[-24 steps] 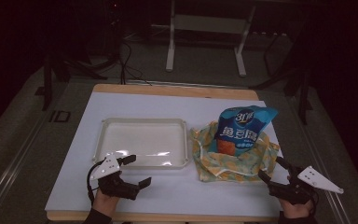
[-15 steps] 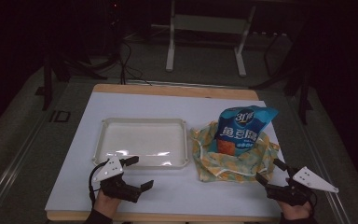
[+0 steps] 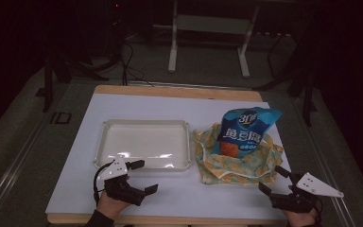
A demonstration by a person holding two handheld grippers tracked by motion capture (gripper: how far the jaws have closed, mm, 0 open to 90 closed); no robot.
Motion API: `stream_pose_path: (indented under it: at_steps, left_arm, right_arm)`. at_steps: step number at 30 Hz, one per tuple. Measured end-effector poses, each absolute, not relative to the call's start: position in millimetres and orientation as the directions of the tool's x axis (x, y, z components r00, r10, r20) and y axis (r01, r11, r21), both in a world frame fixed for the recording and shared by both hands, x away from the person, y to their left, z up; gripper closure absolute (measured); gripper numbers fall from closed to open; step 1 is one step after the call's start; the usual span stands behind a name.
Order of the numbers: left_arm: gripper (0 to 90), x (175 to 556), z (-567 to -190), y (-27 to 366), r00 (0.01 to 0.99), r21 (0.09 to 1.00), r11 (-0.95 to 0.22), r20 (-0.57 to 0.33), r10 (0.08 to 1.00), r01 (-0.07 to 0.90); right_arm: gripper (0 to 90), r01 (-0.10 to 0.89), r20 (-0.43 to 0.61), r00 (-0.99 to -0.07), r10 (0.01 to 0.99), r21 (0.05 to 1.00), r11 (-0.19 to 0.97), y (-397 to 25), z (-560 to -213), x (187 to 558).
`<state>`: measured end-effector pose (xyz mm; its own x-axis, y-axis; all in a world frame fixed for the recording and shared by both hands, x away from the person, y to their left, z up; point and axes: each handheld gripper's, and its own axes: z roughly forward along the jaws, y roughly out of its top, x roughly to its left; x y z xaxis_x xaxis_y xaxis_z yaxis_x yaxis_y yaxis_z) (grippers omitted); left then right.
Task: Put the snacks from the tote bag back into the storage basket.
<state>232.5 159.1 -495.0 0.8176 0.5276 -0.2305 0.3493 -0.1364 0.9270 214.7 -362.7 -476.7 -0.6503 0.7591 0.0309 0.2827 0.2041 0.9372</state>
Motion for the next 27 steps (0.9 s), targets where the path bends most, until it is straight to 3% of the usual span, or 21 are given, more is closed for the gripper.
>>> stream_pose_path:
  at_steps: [14,27]
  left_arm:
    - [1.4,237,-492,142,0.838,0.914,-0.157,-0.260,0.480,0.374]
    - [4.4,237,-478,125,0.854,0.924,-0.202,-0.195,0.483,0.325]
  right_arm:
    - [12.1,0.281,0.021,-0.692,0.721,0.929,0.242,-357,-467,221]
    - [13.7,0.266,0.016,-0.705,0.710,0.933,0.244,-357,-453,223]
